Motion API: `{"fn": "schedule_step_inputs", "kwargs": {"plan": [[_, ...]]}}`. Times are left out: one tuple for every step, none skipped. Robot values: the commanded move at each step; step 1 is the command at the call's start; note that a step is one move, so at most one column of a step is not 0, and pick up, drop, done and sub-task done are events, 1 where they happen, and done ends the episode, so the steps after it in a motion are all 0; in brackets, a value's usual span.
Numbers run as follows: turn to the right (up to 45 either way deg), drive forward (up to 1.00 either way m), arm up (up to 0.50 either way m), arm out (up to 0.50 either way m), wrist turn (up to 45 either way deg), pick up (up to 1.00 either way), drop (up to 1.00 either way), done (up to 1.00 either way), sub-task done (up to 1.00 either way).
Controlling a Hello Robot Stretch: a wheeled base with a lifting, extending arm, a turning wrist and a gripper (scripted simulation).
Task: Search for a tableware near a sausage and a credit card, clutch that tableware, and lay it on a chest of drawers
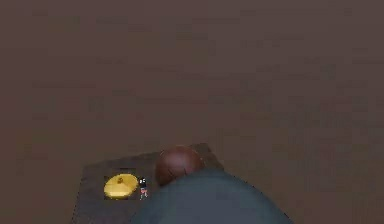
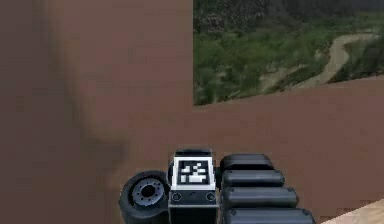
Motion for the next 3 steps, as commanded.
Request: {"fn": "schedule_step_inputs", "kwargs": {"plan": [[15.0,0.0,0.0,0.0,0.0,0.0,0.0,0.0,0.0],[-45.0,0.0,0.0,0.0,0.0,0.0,0.0,0.0,0.0],[-3.0,0.0,0.0,0.0,0.0,0.0,0.0,0.0,0.0]]}}
